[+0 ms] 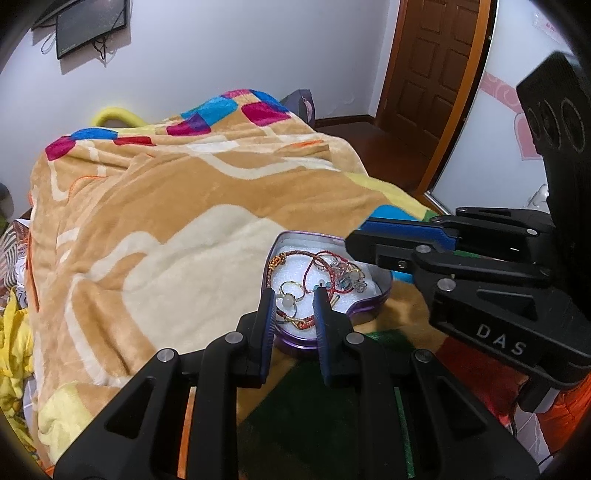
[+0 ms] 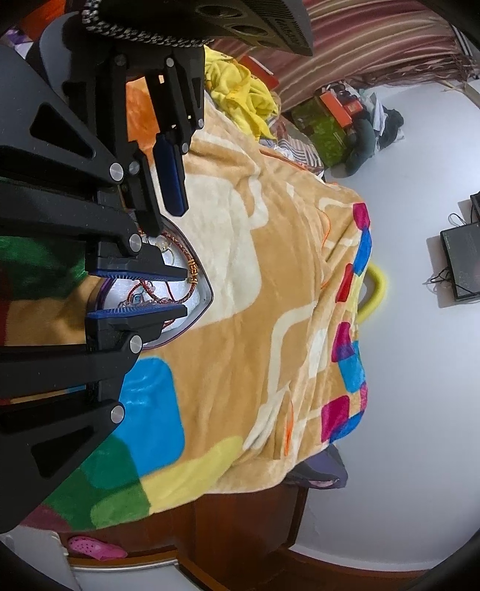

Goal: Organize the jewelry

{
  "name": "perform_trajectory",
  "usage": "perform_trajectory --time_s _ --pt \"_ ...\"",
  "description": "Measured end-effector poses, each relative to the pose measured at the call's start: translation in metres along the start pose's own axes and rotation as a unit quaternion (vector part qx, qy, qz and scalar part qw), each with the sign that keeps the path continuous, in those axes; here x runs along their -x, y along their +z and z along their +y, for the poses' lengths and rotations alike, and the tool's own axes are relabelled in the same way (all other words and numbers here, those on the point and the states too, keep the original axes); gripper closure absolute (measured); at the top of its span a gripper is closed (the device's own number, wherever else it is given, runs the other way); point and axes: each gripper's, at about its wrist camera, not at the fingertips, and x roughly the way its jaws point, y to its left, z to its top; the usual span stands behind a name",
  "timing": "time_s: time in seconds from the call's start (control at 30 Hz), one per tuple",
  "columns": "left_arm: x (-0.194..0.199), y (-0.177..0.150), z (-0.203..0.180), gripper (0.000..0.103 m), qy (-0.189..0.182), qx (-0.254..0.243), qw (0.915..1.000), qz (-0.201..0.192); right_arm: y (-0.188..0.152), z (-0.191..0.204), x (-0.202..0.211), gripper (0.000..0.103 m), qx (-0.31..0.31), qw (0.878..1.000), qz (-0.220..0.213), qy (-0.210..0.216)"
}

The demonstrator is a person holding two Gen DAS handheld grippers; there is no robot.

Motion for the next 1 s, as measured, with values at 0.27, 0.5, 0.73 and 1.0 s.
perform_trajectory --time_s 0.27,0.5,0.73,1.0 --pt "0.049 0.005 -0.004 0.083 0.024 0.0 0.9987 -0.046 0.004 0.009 0.044 0.091 0.005 0.999 -0.048 -0.017" --pt "0.12 0.01 -0.021 0.072 0.049 -0.013 0.9911 -0.123 0.007 0.025 0.112 0.091 0.01 0.991 -0.132 -0.037" --pt "0.209 0.002 -0.044 0.055 0.059 -0.013 0.9696 -0.237 0.0 0.05 0.197 0.091 0.015 0.967 -0.247 -0.059" --pt "0.285 -0.023 -0.057 0.04 0.073 -0.001 0.935 -0.347 -0.017 0.084 0.247 0.086 0.029 0.939 -0.327 -0.1"
